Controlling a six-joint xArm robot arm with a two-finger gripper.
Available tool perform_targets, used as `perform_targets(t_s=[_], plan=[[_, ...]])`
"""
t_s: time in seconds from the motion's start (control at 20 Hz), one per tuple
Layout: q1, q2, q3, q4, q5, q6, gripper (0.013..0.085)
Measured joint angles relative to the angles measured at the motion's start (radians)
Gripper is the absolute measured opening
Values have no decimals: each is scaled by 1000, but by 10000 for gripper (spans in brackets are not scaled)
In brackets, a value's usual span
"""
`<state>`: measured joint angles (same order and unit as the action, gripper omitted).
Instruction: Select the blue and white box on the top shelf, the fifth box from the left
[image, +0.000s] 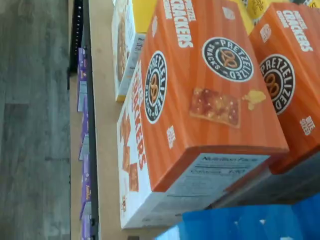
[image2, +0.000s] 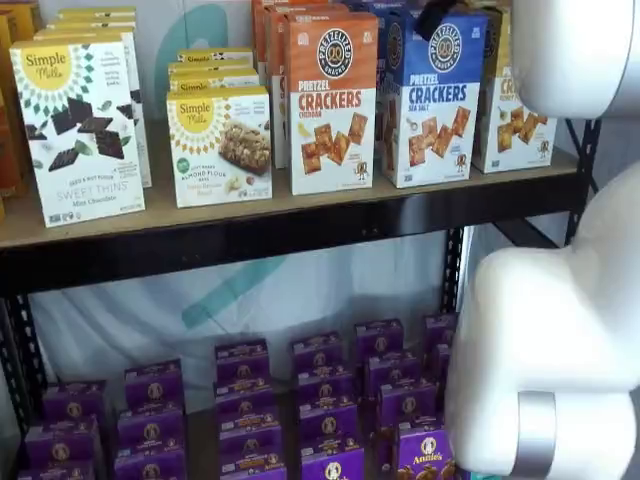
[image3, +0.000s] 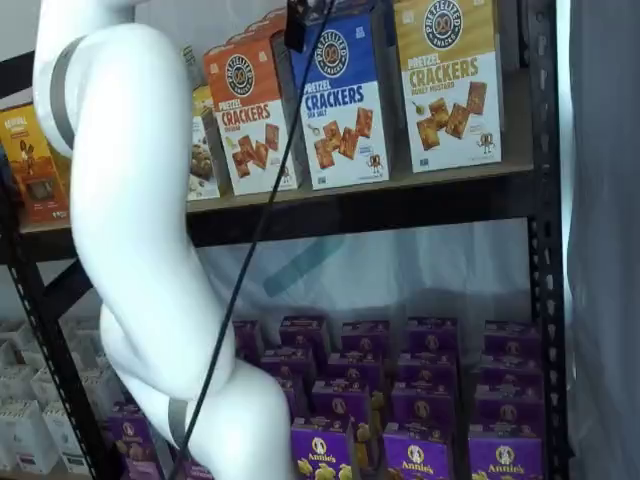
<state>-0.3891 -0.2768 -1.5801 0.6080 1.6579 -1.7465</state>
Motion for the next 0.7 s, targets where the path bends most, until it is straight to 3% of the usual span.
perform_targets(t_s=[0.35,0.7], plan=[[6,13,-3,-20,-26,-10,850],[28,37,-37,-90,-13,-14,850]])
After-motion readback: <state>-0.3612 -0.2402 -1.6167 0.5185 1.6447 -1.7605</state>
